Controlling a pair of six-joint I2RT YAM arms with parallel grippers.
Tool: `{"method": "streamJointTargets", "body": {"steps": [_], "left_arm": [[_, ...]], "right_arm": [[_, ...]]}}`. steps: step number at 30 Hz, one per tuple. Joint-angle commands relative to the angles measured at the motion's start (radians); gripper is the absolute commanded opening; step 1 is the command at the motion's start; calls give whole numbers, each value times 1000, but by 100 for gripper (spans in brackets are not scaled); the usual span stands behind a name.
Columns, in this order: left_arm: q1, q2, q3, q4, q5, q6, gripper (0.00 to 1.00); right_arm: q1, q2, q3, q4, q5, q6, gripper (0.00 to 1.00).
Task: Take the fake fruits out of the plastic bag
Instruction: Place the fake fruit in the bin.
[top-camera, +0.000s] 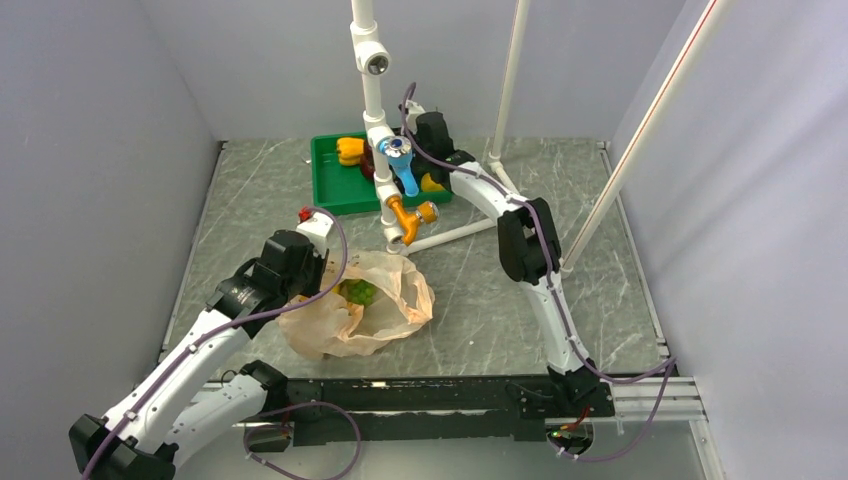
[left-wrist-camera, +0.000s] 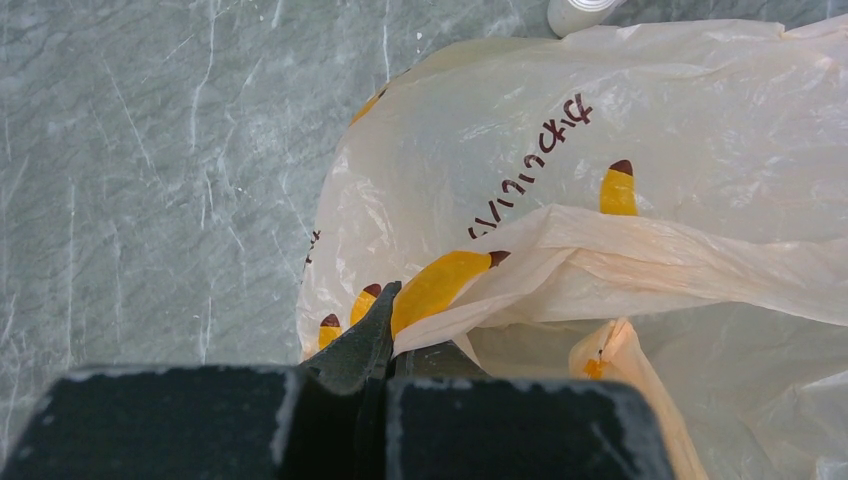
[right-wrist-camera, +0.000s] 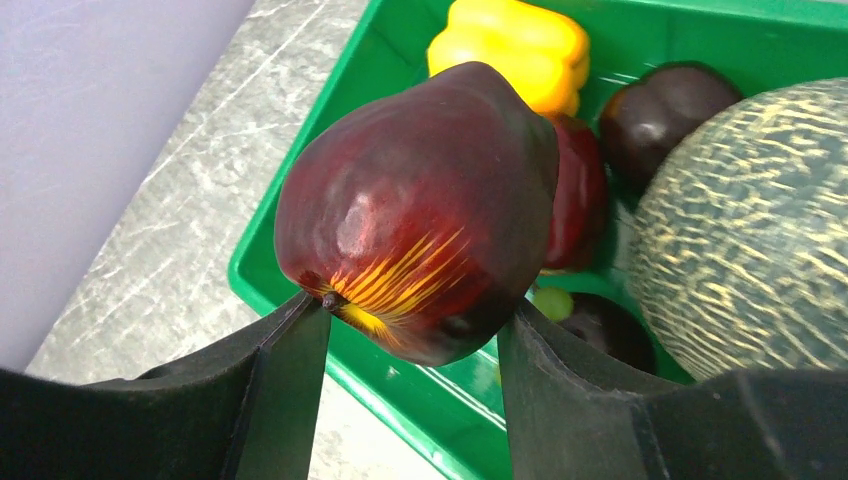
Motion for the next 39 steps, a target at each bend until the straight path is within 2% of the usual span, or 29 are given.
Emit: {"method": "streamJointTargets", "body": {"steps": [1,4,9,10,14,17,22,26,28,32,39], "left_arm": [[1,-8,12,25,10,10,0],[1,-13,12,22,2,9,0],[2,-22,12,19,-10,7,0],[1,-23,12,18,-12,6,0],[1,-16,13,17,-15,6,0],[1,-9,13,16,-8,6,0],[1,-11,13,19,-2,7,0],[1,-27,12,19,5,6,0],[1,-37,9,24,9,8,0],[1,-33,11,25,20,10,0],[1,-45,13,25,26,12,0]], "right_arm": [[10,52,113,5,-54,44,20],[33,94,160,-23,-55,13,24],[61,160,253,-72,-34,-45,39],[61,170,272,-89,-26,-50,44],[61,161,276,-105,11,-56,78],[61,135,261,-113,32,-63,97],[58,65,223,-156,78,-79,99],[43,-59,76,-165,137,-32,99],[27,-186,-88,-129,176,-6,95],[3,-454,-483,47,240,22,94],[-16,-808,-1002,194,323,113,93]]}}
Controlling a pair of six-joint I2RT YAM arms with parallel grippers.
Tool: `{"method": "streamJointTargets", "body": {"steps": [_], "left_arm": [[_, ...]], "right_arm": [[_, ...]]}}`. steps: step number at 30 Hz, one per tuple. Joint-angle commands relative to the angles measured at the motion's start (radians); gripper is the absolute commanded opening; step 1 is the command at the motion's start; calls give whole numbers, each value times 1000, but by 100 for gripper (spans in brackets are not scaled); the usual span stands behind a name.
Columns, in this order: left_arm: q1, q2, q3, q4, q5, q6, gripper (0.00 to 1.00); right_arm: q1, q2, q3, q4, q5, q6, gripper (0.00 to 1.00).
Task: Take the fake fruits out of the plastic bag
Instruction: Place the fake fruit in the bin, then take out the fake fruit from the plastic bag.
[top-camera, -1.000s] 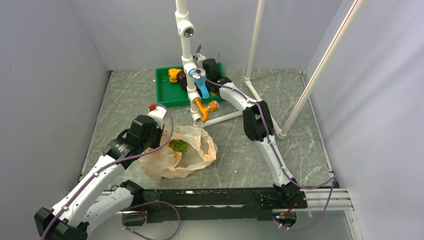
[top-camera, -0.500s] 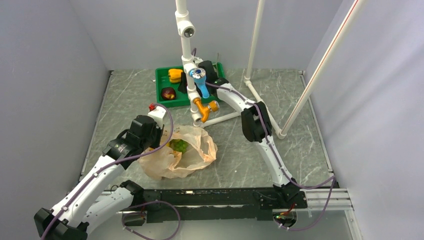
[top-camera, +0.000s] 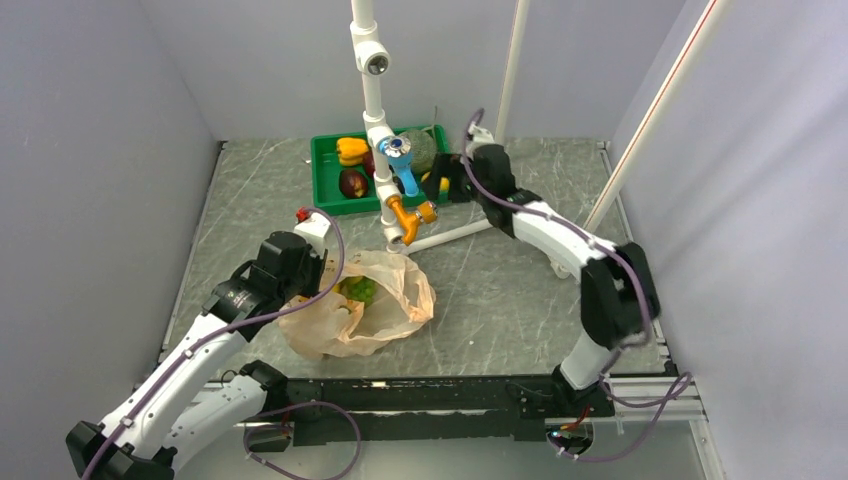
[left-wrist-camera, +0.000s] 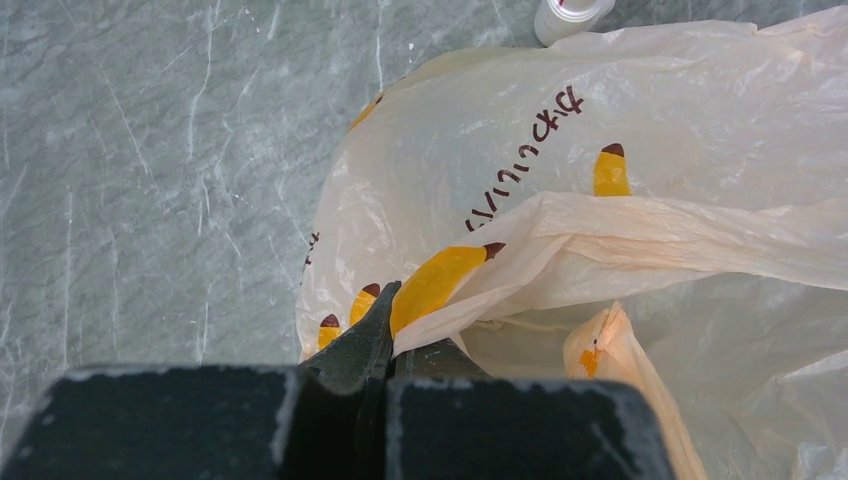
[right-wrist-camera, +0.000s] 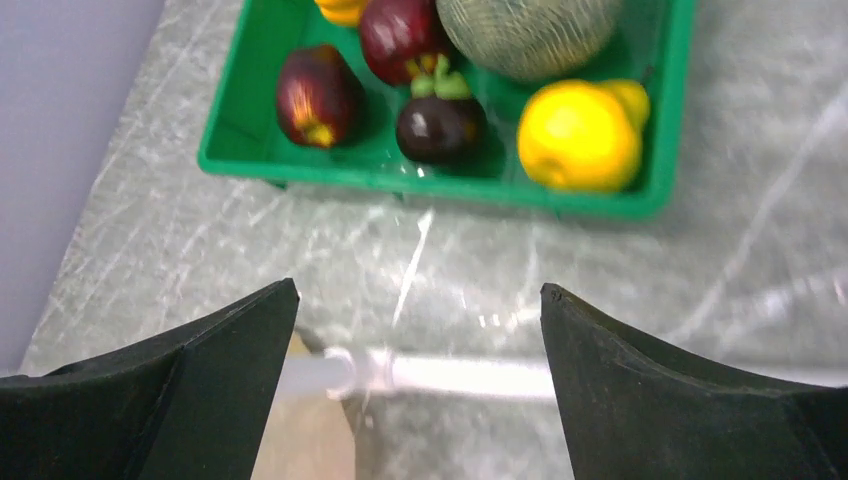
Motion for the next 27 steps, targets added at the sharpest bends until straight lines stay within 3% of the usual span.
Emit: {"method": "streamJointTargets", "body": {"steps": [1,5,8,12,17,22,27], "left_arm": [[1,-23,13,25,13,11,0],[1,-37,13,25,21,11,0],[0,-44,12,26,29,11,0],[-1,-51,15,26,39,11,0],[0,-96,13,32,68,11,0],[0,-179,-7,79,171,26,0],[-1,-238,-23,111,230,32,0]], "right_arm": [[8,-221,-312,167,95,102,93],[13,-399,-588,292,66,187,93],[30,-516,-715,266,37,184,93],[63,-697,-776,85,0,120,95],[188,-955,-832,-39,-74,85,96],[310,-1147,-871,-10,-119,77,98],[375,-1169,-830,56,-264,17,99]]}}
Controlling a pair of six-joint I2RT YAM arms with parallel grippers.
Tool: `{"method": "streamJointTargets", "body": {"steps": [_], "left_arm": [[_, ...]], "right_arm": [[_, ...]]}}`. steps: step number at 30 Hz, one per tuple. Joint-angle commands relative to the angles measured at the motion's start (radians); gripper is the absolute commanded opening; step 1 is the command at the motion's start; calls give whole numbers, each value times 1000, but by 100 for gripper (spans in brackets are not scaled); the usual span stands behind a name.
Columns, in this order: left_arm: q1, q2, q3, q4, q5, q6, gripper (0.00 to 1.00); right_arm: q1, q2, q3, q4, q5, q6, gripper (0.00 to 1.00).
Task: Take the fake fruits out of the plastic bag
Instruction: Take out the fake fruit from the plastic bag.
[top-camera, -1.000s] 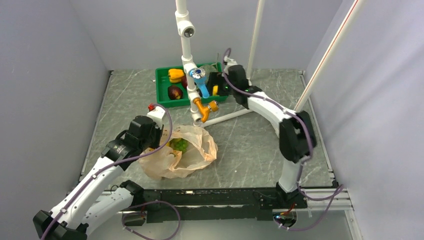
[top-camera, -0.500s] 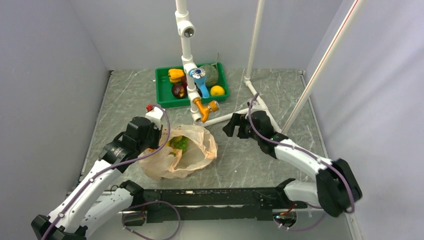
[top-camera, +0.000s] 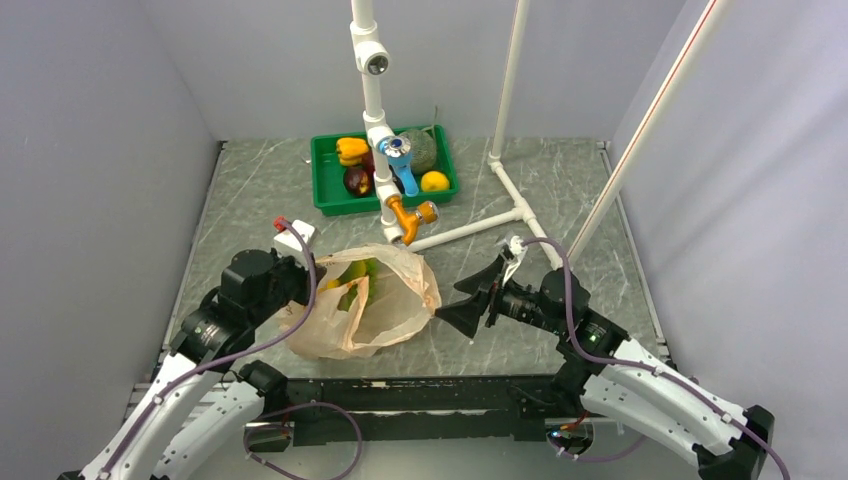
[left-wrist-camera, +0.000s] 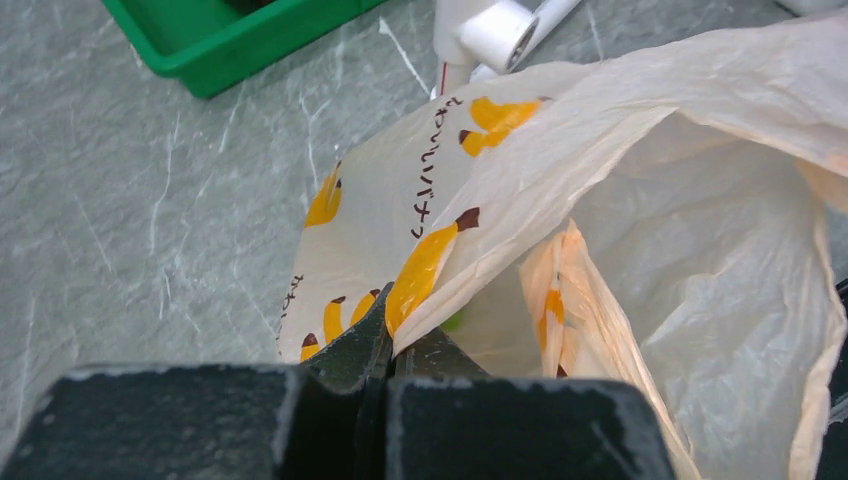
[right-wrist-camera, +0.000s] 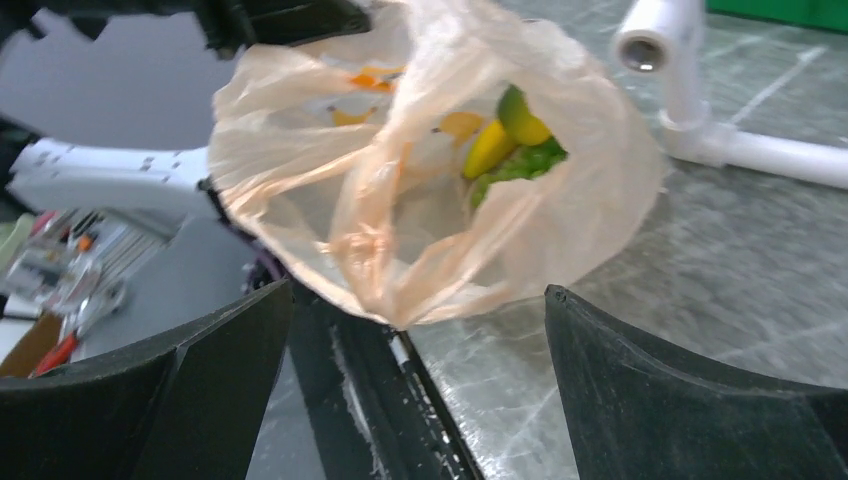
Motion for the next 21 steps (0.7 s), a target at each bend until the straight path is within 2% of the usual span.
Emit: {"method": "streamJointTargets", "body": {"steps": [1,7,11,13,16,19,21], "left_arm": [[-1,-39,-14,71,85,23,0],[-1,-25,-14,69,96,27,0],[-1,-26,-15,70,88,26,0],[-1,-35,-16,75,94,24,0],[-1,-43,-21,82,97,22,0],[-1,-47,-22,87,100,20,0],[-1,-51,-24,91,100,19,0]], "right_arm": [[67,8,51,61,-125,-68,99],[197,66,155,85,-73,-132,99],[274,159,266,28,-2,-200,99],[282,222,310,22,-20,-203,99],[297,310,321,99,-2,-96,98],[336,361,289,174,206,78,97],[343,410,287,206,262,142,97]]}}
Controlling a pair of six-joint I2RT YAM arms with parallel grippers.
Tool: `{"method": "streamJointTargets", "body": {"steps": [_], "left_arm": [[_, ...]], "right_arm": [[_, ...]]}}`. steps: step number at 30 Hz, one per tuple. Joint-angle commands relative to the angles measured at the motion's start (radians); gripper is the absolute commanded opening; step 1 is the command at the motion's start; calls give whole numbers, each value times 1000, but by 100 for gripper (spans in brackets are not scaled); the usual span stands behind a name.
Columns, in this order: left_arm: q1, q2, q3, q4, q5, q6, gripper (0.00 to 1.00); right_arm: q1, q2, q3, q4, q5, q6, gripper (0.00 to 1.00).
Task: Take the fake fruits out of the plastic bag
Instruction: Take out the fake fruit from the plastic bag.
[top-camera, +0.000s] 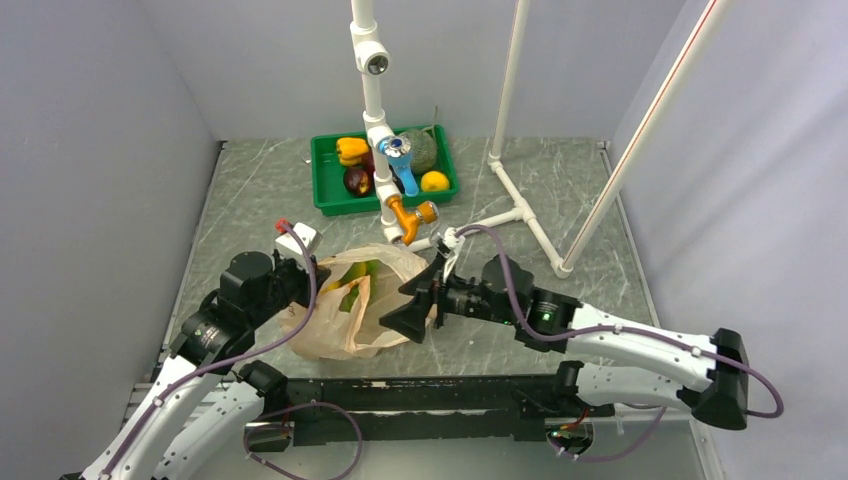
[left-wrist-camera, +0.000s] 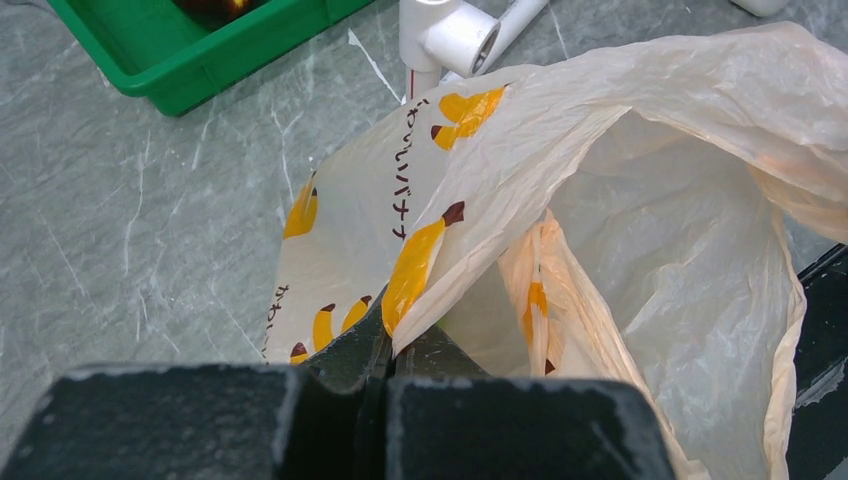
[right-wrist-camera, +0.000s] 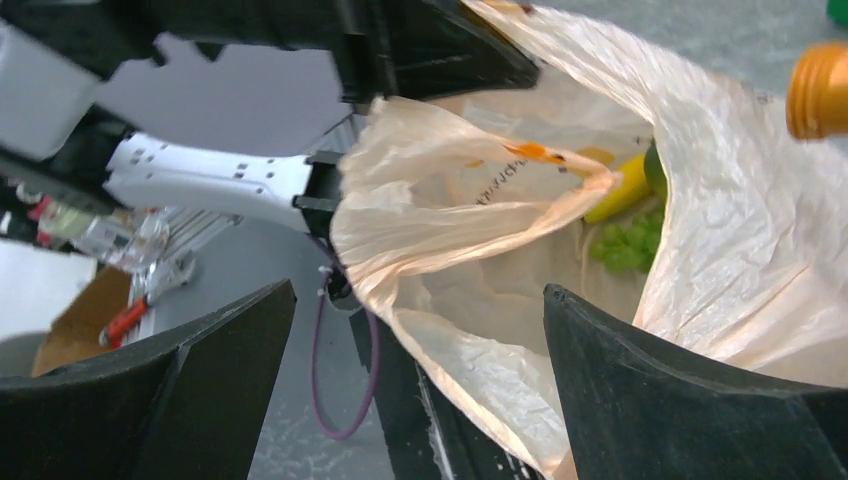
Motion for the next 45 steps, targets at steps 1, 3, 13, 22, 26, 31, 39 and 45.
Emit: {"method": "streamJointTargets", "body": {"steps": [1,3,13,22,26,31,39,45], "left_arm": [[-1,-17,-3,62,24,4,0],[0,-21,-6,67,29,6,0],[-2,-17,-8,73,53,10,0],[-16,-22,-8,70,39,9,0],[-17,-21,-5,70,32,6,0],[-20,-15,7,59,14,-24,9],[-20,11,203,-279,-122,-325,76],[-20,-97,389,-465,-130,-482,99]], "right_arm": [[28,87,7,107,199,196,96],[41,157,41,90,232,218,95],[48,384,92,234,216,279,92],[2,485,77,535,-110,281,86],[46,454,101,473,-82,165,68],[123,400,111,365,54,-23,41],[167,356,152,242,204,-314,0],[244,423,233,196,198,-510,0]]}}
